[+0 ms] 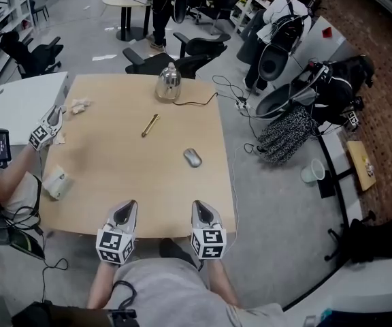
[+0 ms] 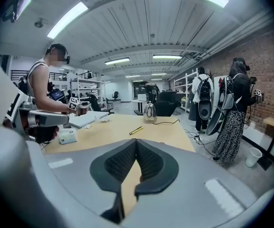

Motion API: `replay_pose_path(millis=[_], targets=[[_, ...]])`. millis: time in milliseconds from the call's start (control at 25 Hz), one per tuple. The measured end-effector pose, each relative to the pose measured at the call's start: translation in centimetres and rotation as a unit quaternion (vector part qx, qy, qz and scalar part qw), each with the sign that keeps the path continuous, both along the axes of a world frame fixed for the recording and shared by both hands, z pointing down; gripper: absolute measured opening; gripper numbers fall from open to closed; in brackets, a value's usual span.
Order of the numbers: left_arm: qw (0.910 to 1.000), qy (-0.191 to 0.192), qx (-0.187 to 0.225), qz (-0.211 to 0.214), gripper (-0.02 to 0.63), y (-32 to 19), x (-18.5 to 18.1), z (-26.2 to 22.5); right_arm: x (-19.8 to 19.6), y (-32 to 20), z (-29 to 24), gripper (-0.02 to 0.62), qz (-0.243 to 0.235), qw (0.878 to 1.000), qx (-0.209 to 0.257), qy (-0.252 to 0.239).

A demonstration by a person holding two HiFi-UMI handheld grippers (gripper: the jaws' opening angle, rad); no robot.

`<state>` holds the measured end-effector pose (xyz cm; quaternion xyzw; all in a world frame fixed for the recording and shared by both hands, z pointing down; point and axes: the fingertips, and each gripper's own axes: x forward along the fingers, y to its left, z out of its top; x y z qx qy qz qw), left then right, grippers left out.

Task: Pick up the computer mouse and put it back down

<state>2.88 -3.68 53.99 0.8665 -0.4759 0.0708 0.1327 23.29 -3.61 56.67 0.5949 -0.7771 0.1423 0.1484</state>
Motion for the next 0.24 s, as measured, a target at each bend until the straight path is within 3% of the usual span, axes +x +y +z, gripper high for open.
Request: replay_pose_path(millis=[240], targets=[[1.0000,0.001,0.001,-0.001,0.020,-0.04,-0.08,-0.16,-0.08,-0.03,-0.37,0.006,-0.001,1.000,0.001,0.000]])
